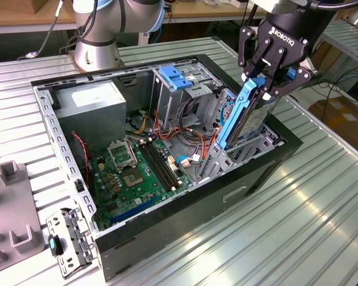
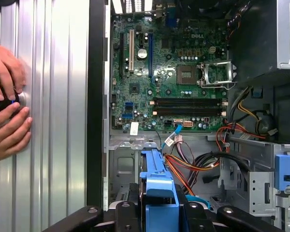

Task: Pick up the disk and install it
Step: 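Insert the disk into the insertion slot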

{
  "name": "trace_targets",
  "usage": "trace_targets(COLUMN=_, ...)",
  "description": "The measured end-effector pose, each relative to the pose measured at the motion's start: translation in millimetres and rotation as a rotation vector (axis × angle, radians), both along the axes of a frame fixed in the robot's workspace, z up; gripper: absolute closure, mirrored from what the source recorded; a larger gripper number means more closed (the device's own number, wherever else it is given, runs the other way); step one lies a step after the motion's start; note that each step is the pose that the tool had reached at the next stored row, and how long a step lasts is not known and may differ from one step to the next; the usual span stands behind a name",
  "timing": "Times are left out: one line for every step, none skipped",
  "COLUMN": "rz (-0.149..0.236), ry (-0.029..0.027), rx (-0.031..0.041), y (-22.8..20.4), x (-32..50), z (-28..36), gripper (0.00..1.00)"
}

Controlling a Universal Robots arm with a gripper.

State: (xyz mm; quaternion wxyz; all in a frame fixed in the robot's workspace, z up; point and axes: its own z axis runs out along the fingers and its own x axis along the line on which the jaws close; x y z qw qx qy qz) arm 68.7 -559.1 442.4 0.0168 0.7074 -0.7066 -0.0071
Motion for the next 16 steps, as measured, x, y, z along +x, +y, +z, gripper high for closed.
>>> trace_targets(rz=0.0, ry=0.0, rx=0.0, y=0.0, x=0.0, z=-0.1, gripper=0.63)
trace_targets(rz=0.0, ry=-0.0001, rx=0.0003, y=0.0, x=0.0, z=-0.5, gripper=0.63)
trace_targets(rz=0.0, ry=-0.0004, rx=0.0003, y=0.0, x=0.0, z=-1.1, gripper=0.63)
trace_targets(rz=0.0, ry=-0.0017, rx=0.0002, y=-0.1, x=0.0, z=-2.4, gripper=0.63)
trace_targets(rz=0.0, ry=-0.0036, rx=0.0001, y=-0.1, x=0.0, z=-3.8, gripper=0.63)
trace_targets(rz=0.0, ry=-0.0045, rx=0.0, y=-0.1, x=-0.1, z=-4.9, gripper=0.63)
trace_targets(rz=0.0, ry=-0.005, rx=0.0001, y=-0.1, x=-0.1, z=-5.8, gripper=0.63)
trace_targets(rz=0.0, ry=-0.005, rx=0.0002, y=-0.1, x=-0.1, z=-6.3, gripper=0.63)
trace_targets(rz=0.0, ry=-0.0051, rx=0.0, y=-0.1, x=-0.1, z=-7.1, gripper=0.63)
trace_targets(rz=0.0, ry=-0.0051, rx=0.0, y=-0.1, x=-0.1, z=-7.3, gripper=0.63)
trace_targets(rz=0.0, ry=-0.0051, rx=-0.0001, y=-0.2, x=-0.1, z=-7.4, gripper=0.63)
trace_targets(rz=0.0, ry=-0.0051, rx=0.0, y=-0.2, x=-0.1, z=-7.4, gripper=0.63)
trace_targets(rz=0.0, ry=-0.0051, rx=0.0001, y=-0.2, x=-0.1, z=-7.5, gripper=0.63)
trace_targets(rz=0.0, ry=-0.0051, rx=0.0, y=-0.2, x=-0.1, z=-7.5, gripper=0.63)
trace_targets(rz=0.0, ry=-0.0052, rx=0.0001, y=-0.1, x=0.0, z=-7.6, gripper=0.63)
trace_targets(rz=0.0, ry=-0.0051, rx=0.0, y=-0.1, x=-0.1, z=-7.7, gripper=0.62)
